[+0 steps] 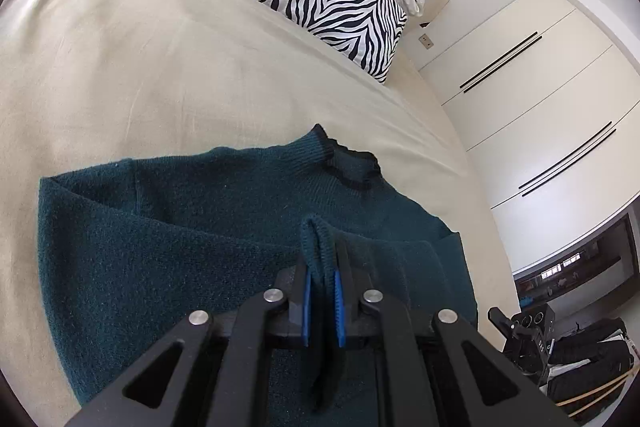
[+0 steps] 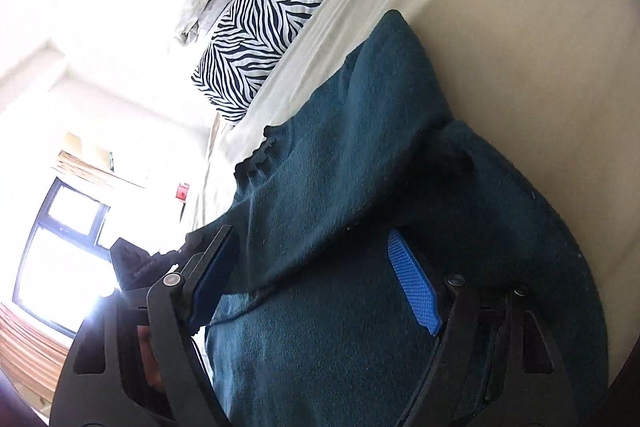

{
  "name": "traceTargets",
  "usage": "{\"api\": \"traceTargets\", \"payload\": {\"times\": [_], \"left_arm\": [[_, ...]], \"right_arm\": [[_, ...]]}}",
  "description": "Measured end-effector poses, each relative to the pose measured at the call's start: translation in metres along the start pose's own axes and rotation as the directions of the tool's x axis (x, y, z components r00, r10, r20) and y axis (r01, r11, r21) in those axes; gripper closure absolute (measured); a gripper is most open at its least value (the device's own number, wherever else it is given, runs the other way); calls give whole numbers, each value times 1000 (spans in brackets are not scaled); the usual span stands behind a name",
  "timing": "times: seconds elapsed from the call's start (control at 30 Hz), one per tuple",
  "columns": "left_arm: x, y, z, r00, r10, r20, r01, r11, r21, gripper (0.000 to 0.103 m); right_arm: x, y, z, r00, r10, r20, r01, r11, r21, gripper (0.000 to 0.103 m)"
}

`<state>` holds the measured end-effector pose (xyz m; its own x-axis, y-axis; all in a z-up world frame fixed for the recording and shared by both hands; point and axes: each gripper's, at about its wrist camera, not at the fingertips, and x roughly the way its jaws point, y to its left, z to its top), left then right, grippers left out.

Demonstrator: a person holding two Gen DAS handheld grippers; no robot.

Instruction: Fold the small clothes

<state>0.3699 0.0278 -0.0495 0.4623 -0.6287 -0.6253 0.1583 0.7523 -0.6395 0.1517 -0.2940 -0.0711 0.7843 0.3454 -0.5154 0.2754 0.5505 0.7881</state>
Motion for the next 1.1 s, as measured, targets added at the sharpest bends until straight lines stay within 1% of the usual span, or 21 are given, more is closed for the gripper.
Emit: {"api": "traceTargets", "payload": {"times": [0.07,0.13,0.17,0.2,0.23,0.3,0.33,0.43,0.53,0.57,0.6,0.67,0.73,0.77,0.83,0.87,0.9,0.97,1.03,1.07,1.1], "left_arm": [[4,6,-4,1000,20,-2,-20,1000,-16,93],[9,16,-7,999,32,-5,-33,999,-41,93],[11,21,-8,999,34,-9,-35,998,-54,93],[13,25,-8,999,37,-9,-37,997,-63,93],[14,29,-9,999,32,-10,-33,997,-70,93],[14,32,-11,1000,25,-9,-26,997,-74,93],[13,33,-11,1000,25,-7,-25,997,-70,93],[12,34,-13,1000,20,-14,-21,998,-61,92],[12,40,-13,1000,3,-25,-5,997,-82,90],[12,41,-13,1000,-3,-24,1,996,-85,90],[13,41,-13,1000,-8,-24,6,996,-86,90],[12,42,-15,1000,-19,-25,17,996,-85,90],[11,43,-16,999,-27,-25,25,996,-90,89],[10,44,-17,999,-29,-26,27,996,-90,88],[7,40,-17,999,-18,-34,15,997,-75,84],[4,38,-17,999,-10,-38,7,998,-62,79],[0,36,-18,999,-2,-38,0,999,-50,75],[-9,35,-21,999,14,-32,-16,999,-45,64],[-19,33,-22,999,44,-24,-45,998,-52,62],[-26,32,-22,998,59,-7,-59,997,-53,59],[-32,28,-22,998,56,15,-55,997,-52,57]], "right_arm": [[0,-5,17,999,30,45,-33,998,62,27],[-9,-15,31,991,40,124,-55,991,118,28],[-14,-26,34,987,65,148,-90,981,173,29],[-19,-37,35,981,97,166,-133,966,221,33],[-22,-45,36,977,107,182,-150,958,243,41],[-23,-52,28,978,88,189,-133,961,242,51],[-26,-54,26,979,81,190,-126,962,240,53],[-42,-60,20,977,74,201,-127,956,265,51],[-72,-70,9,972,9,233,-87,941,327,46],[-83,-75,6,972,-3,236,-80,937,341,46],[-92,-77,3,976,-13,218,-65,936,347,45],[-109,-75,0,987,-41,155,-10,948,317,45],[-118,-62,-1,994,-80,70,61,970,237,43],[-121,-53,-2,995,-99,24,93,978,184,43],[-123,-32,1,988,-146,-58,151,985,82,43],[-124,-21,2,983,-164,-87,167,985,33,43],[-124,-10,4,978,-177,-107,177,984,-10,43],[-128,9,10,973,-196,-121,188,980,-69,43],[-132,24,18,976,-187,-114,176,979,-99,43],[-133,29,21,978,-180,-106,169,980,-104,43],[-135,36,28,980,-174,-96,163,981,-106,43]]}}
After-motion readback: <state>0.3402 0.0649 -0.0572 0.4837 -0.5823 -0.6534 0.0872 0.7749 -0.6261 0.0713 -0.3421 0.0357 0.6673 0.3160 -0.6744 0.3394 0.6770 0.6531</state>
